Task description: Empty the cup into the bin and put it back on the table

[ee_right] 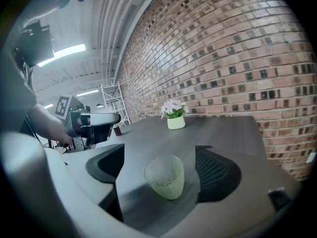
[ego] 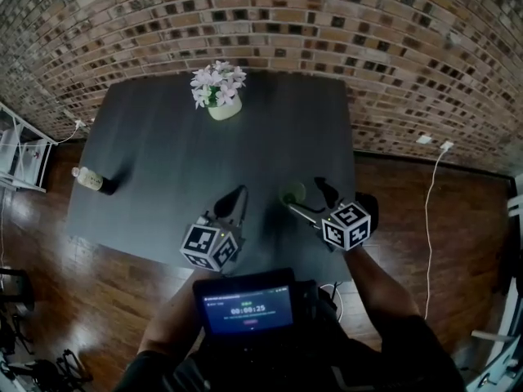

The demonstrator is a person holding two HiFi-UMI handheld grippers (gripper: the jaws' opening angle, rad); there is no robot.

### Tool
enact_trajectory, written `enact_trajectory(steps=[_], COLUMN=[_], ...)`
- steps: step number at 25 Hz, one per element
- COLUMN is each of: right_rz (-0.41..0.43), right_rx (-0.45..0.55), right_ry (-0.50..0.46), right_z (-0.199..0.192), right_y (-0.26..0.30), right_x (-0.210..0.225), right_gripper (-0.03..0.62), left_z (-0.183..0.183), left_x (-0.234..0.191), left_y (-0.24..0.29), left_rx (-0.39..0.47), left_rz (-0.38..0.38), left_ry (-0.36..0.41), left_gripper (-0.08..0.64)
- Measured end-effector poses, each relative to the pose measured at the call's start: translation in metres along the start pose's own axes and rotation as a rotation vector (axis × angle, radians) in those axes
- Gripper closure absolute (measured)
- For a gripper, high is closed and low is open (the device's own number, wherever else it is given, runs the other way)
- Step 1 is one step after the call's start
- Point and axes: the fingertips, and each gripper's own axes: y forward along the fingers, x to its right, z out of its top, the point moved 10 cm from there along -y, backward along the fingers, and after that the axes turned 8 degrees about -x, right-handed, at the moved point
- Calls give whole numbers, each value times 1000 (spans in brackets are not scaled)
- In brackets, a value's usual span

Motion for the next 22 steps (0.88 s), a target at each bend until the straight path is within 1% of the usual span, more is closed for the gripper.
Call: enact_trajectory(steps=[2,4,5,7,10,11,13,15,16,18,20,22], right_rz=[5,5,0,-5,4,4,10,12,6,-3,-2,-6], right_rx=[26,61,77,94,134,150,169,172,177,193,209,211], right_ry=[-9,-27,-37,-50,-56,-55,-63,-103,-118,-104,-71,-70], right_z=[8,18,23,31,44,48,53,57,59,60,61,61], right_y=[-11,-21,-27,-38,-54,-58,-63,-66,-68,-71,-74,-77], right_x=[-6,-14,-19,-30,-44,-47,-54,-61,-64,-65,-64,-63], right_gripper=[133,140,185,217,318,358,418,463,509,589,591,591], left_z=[4,8,11,16,26,28,31,32,32,29,27,33], left_x=[0,-1,-1,0,5,7,9,9,8,5,4,7], left_y=[-8,-16,-20,-28,-36,-38,-42,-44,-45,-45,-45,-43], left_rx=[19,25,28,50,79,79,78,75,71,53,46,61], left_rz=[-11,-7,0,9,9,10,10,9,6,-1,-5,-4], left_ry=[6,26,34,34,27,33,41,37,36,48,51,35], left_gripper=[569,569,569,569,569,569,569,569,569,569,569,569])
